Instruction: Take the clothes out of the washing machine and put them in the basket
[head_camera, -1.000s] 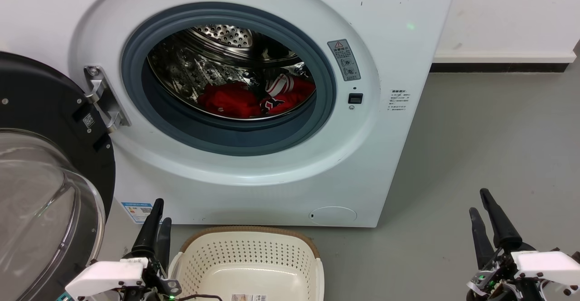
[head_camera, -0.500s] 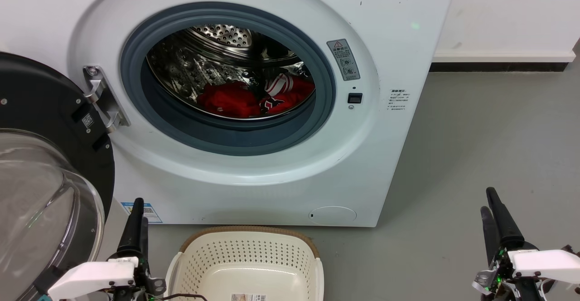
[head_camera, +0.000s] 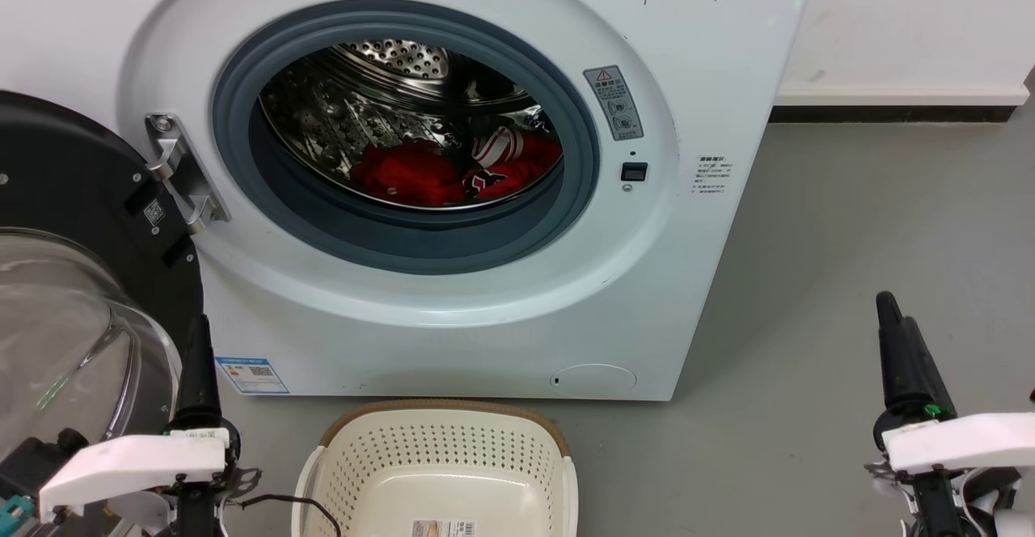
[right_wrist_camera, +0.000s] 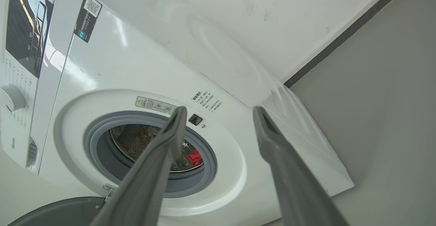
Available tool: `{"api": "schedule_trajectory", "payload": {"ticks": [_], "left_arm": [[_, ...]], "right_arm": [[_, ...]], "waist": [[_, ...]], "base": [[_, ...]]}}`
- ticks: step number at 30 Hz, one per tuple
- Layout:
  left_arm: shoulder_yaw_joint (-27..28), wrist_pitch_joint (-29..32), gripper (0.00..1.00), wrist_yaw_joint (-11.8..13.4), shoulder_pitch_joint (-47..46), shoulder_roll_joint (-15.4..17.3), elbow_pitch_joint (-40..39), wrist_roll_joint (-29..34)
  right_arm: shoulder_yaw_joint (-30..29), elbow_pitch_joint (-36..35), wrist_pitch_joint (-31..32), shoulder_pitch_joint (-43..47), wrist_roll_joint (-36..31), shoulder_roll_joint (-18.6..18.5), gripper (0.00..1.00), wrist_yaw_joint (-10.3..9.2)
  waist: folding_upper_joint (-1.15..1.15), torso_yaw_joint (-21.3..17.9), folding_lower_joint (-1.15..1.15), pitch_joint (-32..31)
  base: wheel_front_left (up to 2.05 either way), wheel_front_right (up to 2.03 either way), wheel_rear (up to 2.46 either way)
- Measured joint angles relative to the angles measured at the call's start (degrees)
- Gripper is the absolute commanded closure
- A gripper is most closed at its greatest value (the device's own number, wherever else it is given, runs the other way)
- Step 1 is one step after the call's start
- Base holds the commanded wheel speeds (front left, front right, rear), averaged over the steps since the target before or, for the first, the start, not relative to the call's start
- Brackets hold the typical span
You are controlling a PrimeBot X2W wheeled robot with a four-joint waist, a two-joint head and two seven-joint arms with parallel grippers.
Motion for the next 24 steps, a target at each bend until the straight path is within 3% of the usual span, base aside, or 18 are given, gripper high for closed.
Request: {"api": "schedule_trajectory", "payload": {"ticks": [12,24], "left_arm": [[-4.5,-2.4,0.00,3.9,0.3,0.0,-9.6,15.1],[-7.4,-4.5,0.00,2.5,2.1,0.0,-12.8,24.5]], "right_arm": [[2.7,-7.8,-2.4,-0.1,-17.3,0.0,0.00,0.00],[4.9,-11.3,-4.5,0.1,-27.7,-0.1,0.00,0.00]], "waist": [[0.00,0.1,0.00,0.4],[0.00,0.0,0.00,0.6]], "base": [[0.00,0.00,0.00],[0.00,0.00,0.00]]}}
